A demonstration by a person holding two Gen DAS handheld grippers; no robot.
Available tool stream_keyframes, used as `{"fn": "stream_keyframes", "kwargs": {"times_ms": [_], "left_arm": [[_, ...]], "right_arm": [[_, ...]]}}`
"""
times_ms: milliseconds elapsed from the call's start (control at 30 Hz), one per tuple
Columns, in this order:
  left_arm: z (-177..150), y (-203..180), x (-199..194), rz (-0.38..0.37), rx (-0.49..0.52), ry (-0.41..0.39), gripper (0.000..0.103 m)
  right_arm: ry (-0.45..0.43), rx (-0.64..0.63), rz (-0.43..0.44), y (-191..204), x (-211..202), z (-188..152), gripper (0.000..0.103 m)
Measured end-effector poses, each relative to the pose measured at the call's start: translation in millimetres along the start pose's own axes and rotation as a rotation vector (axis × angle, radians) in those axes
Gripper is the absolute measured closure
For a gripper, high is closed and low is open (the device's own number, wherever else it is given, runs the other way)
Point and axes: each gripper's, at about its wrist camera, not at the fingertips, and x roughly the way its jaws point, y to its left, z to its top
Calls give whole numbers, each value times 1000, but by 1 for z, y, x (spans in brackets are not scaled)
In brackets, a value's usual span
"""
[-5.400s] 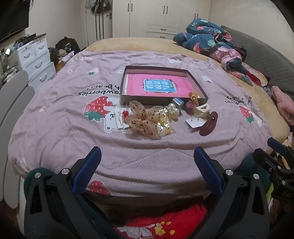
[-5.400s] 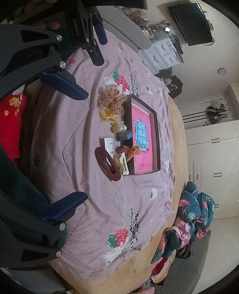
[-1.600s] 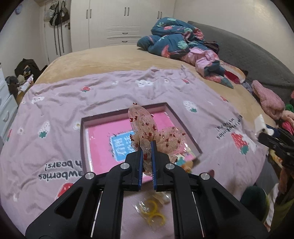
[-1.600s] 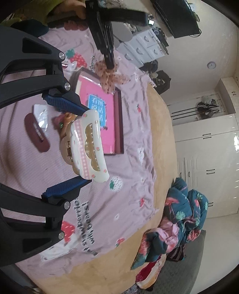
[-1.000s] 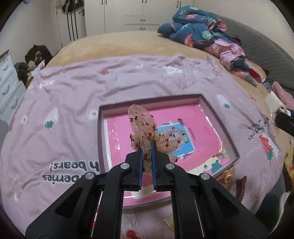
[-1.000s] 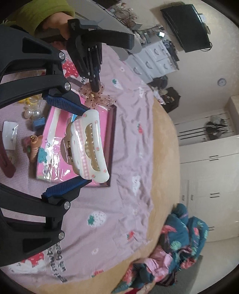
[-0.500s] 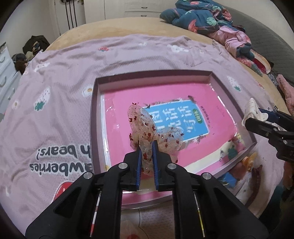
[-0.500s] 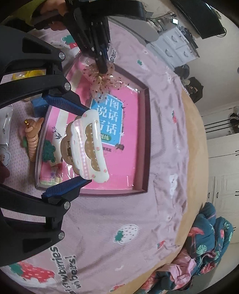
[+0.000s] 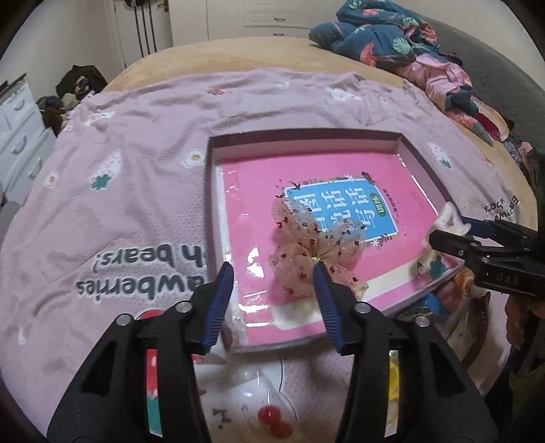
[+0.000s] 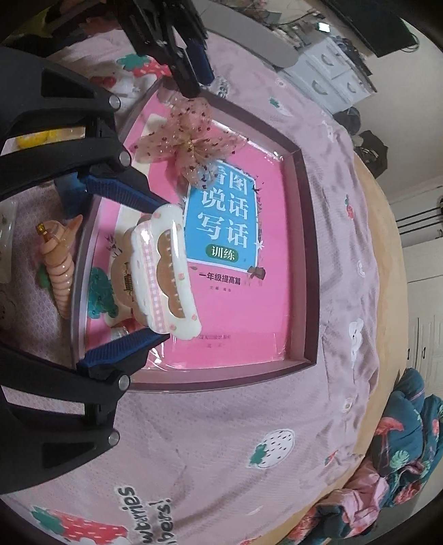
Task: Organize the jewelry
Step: 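Lower the white clip into the box and open the right gripper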
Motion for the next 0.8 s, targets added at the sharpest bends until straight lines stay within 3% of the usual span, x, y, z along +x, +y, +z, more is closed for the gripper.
{"fn": "stream_keyframes", "kwargs": {"times_ms": [100, 367, 467, 800], "left_arm": [[-3, 0, -16, -1, -13, -19, 50], [-6, -11, -58, -3, -23, -79, 19], [-5, -15, -76, -20, -35, -111, 14], [-18, -34, -124, -60, -24, -199, 10]], "right_arm": [[-37, 0, 4, 0, -16, -1, 27], [-171, 4, -7, -2, -84, -7, 12], [-217, -2, -25, -3, -110, -12, 9], [-325, -3, -69, -2, -181, -40, 6]]}}
